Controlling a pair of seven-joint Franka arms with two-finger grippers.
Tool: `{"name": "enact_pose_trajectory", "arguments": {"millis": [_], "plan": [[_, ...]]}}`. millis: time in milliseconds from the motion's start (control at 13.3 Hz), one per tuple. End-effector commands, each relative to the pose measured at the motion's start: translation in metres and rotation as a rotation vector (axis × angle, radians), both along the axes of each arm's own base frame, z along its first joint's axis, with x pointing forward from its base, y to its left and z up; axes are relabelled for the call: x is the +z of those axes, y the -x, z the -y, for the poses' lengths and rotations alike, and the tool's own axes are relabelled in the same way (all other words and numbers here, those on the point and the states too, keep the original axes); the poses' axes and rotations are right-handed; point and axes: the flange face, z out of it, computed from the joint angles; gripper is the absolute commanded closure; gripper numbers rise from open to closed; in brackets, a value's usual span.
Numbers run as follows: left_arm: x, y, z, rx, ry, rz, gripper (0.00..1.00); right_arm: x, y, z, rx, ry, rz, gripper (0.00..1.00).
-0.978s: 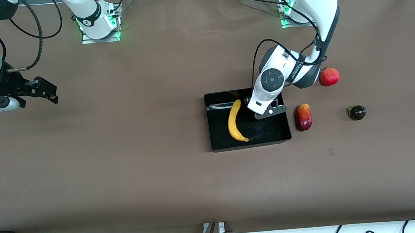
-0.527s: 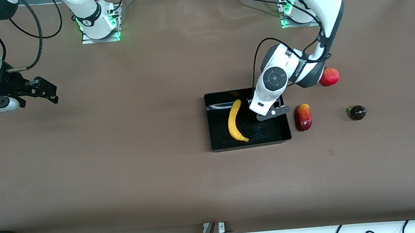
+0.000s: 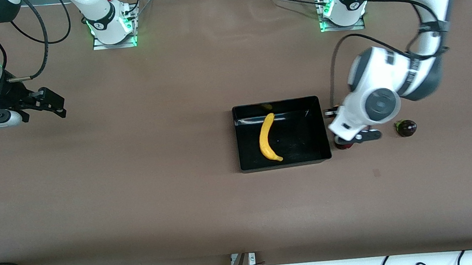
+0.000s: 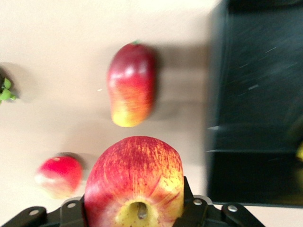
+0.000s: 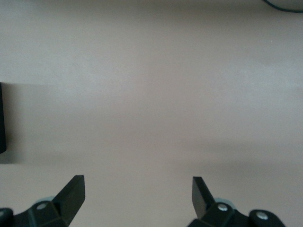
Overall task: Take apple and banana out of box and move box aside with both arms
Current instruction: 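Lift the apple out and set it beside the mango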
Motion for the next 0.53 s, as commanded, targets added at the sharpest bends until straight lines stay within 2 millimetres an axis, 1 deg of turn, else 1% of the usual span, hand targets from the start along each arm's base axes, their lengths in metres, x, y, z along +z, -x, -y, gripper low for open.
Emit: {"name": "enact_pose_trajectory", "arguments": {"millis": [0, 151, 226, 301, 376, 452], "plan": [[-0.041, 0.044, -0.049, -0.095, 0.043, 0.002, 0.88, 0.004, 0.000, 0.001, 0.004, 0.014, 0.001, 0.00], [-0.070, 0.088, -0.055, -0.137, 0.045, 0.079, 0.88, 0.004, 0.000, 0.002, 0.003, 0.014, 0.001, 0.00], [-0.087, 0.103, -0.060, -0.160, 0.039, 0.111, 0.88, 0.004, 0.000, 0.001, 0.004, 0.014, 0.000, 0.00], [-0.101, 0.110, -0.076, -0.161, 0.035, 0.145, 0.86, 0.004, 0.000, 0.001, 0.005, 0.014, 0.001, 0.00], [-0.109, 0.112, -0.082, -0.173, 0.035, 0.167, 0.76, 0.004, 0.000, 0.001, 0.005, 0.014, 0.001, 0.00], [-0.112, 0.113, -0.081, -0.178, 0.036, 0.164, 0.30, 0.004, 0.000, 0.002, 0.003, 0.014, 0.001, 0.00]]}}
